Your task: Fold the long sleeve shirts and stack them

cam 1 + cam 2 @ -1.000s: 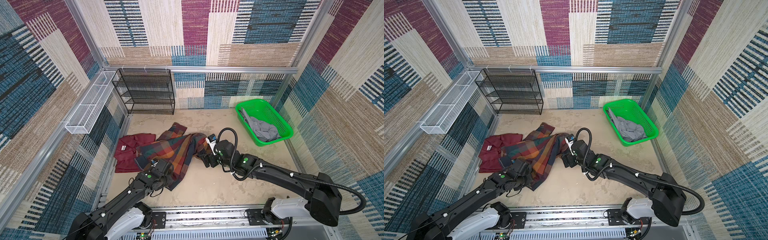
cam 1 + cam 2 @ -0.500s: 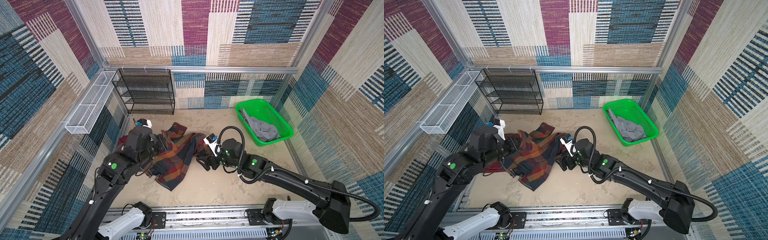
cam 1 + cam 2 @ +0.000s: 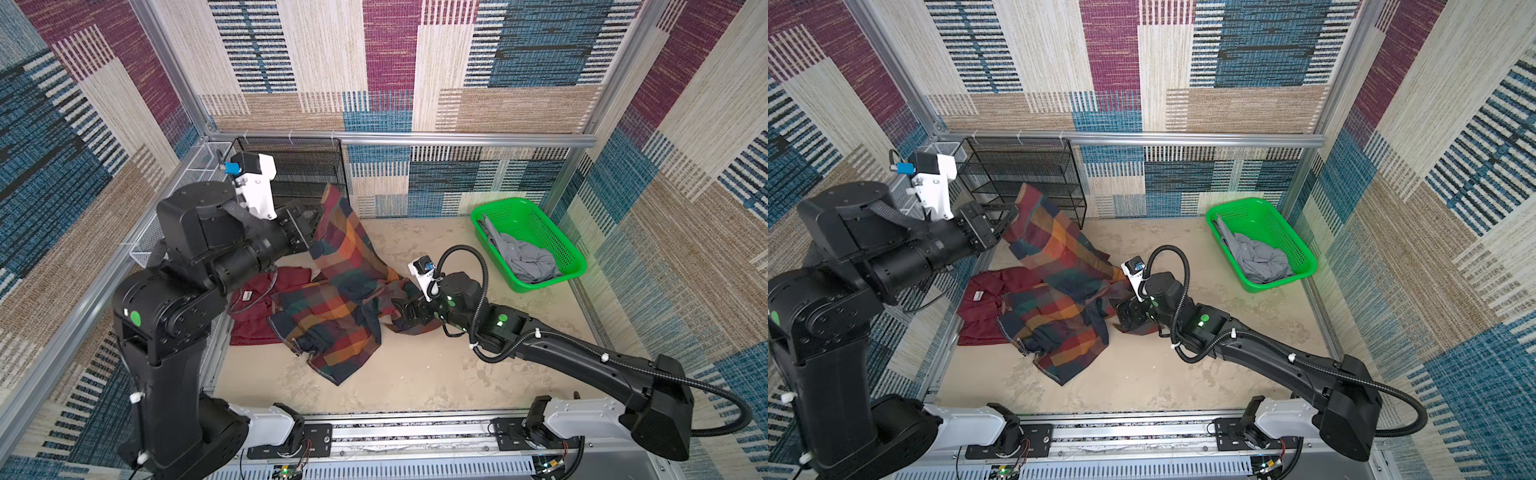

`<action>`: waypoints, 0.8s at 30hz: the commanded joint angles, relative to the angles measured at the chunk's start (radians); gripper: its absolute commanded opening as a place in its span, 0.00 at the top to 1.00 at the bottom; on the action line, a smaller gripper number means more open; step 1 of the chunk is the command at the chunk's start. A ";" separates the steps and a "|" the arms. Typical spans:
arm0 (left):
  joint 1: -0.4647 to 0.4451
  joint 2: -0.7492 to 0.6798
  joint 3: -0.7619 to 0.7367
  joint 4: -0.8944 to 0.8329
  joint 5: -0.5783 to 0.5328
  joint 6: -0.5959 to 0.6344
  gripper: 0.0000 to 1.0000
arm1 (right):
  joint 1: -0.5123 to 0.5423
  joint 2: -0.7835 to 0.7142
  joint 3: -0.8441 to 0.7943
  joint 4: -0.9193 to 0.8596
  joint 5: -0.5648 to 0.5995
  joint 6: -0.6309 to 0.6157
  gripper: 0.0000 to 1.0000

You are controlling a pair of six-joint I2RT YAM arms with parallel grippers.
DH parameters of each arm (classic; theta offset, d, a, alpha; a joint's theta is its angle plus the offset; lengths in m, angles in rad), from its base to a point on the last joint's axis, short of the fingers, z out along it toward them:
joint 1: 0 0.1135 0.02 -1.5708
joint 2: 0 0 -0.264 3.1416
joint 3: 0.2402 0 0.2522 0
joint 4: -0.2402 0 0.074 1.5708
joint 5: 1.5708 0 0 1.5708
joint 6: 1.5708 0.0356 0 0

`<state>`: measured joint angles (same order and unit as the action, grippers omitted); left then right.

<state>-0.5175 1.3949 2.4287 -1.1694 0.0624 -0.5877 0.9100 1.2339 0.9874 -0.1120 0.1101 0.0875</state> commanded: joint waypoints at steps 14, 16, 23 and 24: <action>-0.002 0.072 -0.053 0.088 0.232 -0.192 1.00 | 0.091 0.127 0.209 0.323 0.043 -0.094 0.00; -0.004 0.060 -0.102 0.125 0.232 -0.223 1.00 | 0.115 0.179 0.250 0.355 0.122 -0.083 0.00; -0.007 0.014 -0.177 0.162 0.138 -0.269 1.00 | 0.186 0.373 0.383 0.417 0.384 -0.082 0.00; -0.006 0.006 -0.194 0.171 0.123 -0.272 1.00 | 0.188 0.395 0.401 0.412 0.408 -0.081 0.01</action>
<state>-0.5243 1.4246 2.2642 -1.0763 0.2398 -0.8165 1.0882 1.5826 1.3529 0.2501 0.3531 -0.0006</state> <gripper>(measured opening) 0.063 0.998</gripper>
